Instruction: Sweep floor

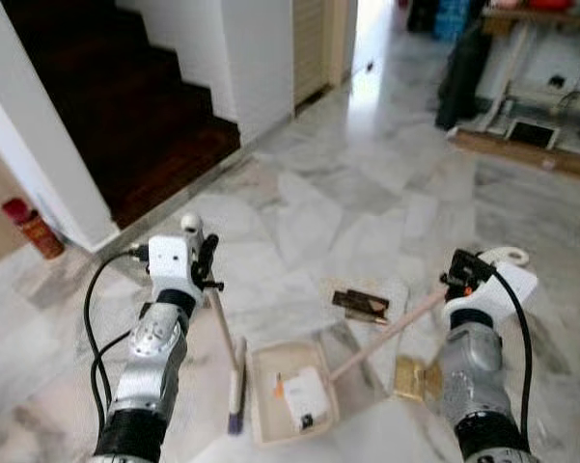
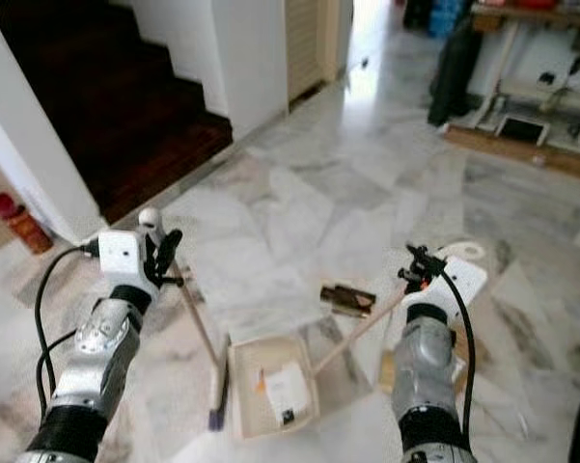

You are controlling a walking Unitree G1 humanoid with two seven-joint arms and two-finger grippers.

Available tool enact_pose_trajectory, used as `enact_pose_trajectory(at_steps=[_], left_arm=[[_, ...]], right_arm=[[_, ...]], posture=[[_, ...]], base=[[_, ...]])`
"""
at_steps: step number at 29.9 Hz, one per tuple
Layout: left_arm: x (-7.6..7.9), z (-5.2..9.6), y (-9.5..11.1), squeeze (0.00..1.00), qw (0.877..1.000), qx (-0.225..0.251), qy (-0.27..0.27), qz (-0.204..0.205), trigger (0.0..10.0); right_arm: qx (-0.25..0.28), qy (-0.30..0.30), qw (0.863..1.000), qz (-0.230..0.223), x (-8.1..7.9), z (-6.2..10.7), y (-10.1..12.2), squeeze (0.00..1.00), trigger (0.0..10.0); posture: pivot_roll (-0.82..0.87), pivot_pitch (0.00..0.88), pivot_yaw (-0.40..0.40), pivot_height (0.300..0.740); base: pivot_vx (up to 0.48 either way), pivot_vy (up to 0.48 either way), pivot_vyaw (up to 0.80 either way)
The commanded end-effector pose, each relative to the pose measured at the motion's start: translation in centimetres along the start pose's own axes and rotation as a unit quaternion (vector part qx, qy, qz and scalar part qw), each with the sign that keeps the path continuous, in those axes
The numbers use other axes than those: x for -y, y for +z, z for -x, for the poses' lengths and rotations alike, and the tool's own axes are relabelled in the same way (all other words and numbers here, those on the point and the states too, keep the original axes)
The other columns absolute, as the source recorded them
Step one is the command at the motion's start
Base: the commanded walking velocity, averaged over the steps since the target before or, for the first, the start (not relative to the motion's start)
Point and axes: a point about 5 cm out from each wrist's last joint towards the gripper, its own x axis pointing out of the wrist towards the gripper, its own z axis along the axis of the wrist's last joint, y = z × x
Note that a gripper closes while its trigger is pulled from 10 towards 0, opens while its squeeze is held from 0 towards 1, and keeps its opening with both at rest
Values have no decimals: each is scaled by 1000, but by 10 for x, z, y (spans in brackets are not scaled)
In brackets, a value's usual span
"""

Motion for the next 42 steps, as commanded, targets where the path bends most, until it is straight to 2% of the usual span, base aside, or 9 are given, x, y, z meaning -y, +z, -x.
enact_pose_trajectory(at_steps=[1,23,30,35,42], left_arm=[[-8,0,9,0,1000,18,8,-8,10000],[-11,-1,11,0,1000,14,8,-10,10000],[-9,-1,11,0,1000,12,4,-8,10000],[-8,-1,10,0,1000,10,5,-9,10000],[-10,0,11,0,1000,10,6,-9,10000]], right_arm=[[20,23,999,-19,-19,-3,8,0,10000],[10,19,999,-33,-23,-3,5,0,10000],[22,27,999,-12,-24,-3,8,0,10000],[14,28,999,-18,-25,-2,6,0,10000],[9,31,999,-21,-27,-1,3,0,10000]], posture=[[-11,0,29,740],[6,0,35,740],[4,0,36,740],[6,0,36,740],[10,0,33,740]], base=[[0,368,0],[0,370,0],[0,371,0],[0,374,694],[0,372,0]])
